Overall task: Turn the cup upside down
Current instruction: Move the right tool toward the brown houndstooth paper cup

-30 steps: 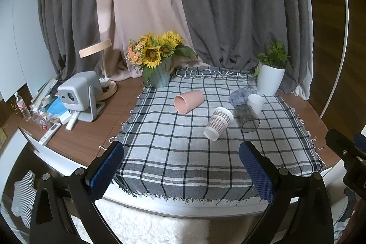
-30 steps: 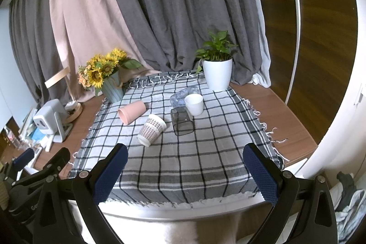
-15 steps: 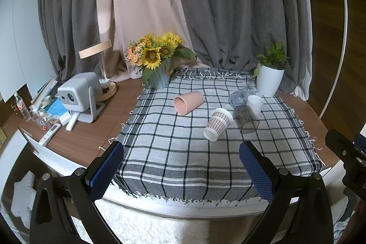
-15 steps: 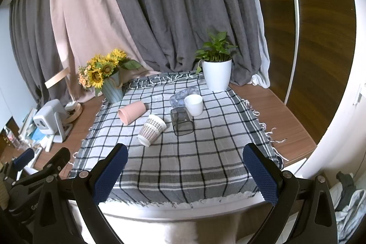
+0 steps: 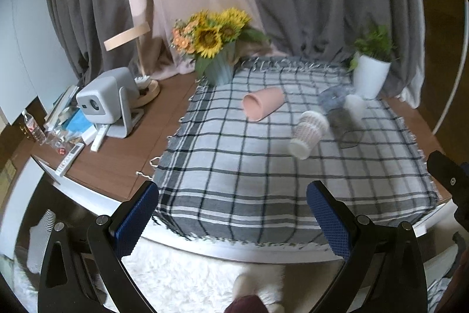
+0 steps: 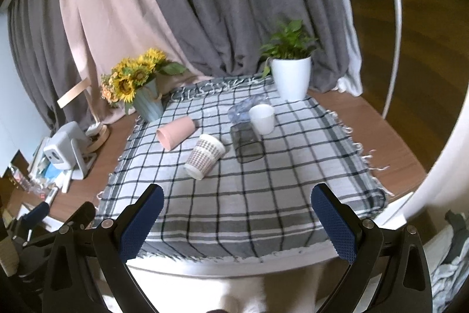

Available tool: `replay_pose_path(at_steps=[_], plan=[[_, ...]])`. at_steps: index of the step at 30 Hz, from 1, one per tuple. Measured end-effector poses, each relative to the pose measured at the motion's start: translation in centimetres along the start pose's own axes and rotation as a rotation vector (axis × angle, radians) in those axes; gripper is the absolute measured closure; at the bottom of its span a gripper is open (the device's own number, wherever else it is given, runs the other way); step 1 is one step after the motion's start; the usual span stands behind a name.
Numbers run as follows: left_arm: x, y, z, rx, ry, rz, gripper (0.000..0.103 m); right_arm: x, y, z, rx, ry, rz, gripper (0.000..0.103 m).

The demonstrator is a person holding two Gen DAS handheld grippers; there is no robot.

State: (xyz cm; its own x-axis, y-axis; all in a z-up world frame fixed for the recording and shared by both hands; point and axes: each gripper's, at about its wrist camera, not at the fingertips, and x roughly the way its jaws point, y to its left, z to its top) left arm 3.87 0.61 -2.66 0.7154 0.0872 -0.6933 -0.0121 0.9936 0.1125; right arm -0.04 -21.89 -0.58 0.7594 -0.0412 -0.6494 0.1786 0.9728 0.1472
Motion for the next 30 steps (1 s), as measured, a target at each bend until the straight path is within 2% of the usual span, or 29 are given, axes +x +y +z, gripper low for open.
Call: replay_pose_path(at_steps=[4, 12, 21, 30], plan=[[3.3, 0.5, 0.7, 0.033, 0.034, 0.02, 0.0, 3.9, 1.7, 0.4, -0.001, 0.04, 0.017, 0.002], [12.2, 1.2, 3.8, 0.176, 0.135, -0.006, 0.0, 12.6, 5.5, 2.4, 0.003, 0.105, 0.027, 0.002], [21.7, 2.1, 6.4, 0.238, 0.28, -0.073, 0.0, 23.6, 9.0, 3.3, 0.072, 0.272, -0.04, 0.003], [26.9, 0.7, 7.0, 0.266, 0.374, -0.164, 0.0, 30.5, 8.9, 3.1, 0.151, 0.385, -0.134, 0.012]])
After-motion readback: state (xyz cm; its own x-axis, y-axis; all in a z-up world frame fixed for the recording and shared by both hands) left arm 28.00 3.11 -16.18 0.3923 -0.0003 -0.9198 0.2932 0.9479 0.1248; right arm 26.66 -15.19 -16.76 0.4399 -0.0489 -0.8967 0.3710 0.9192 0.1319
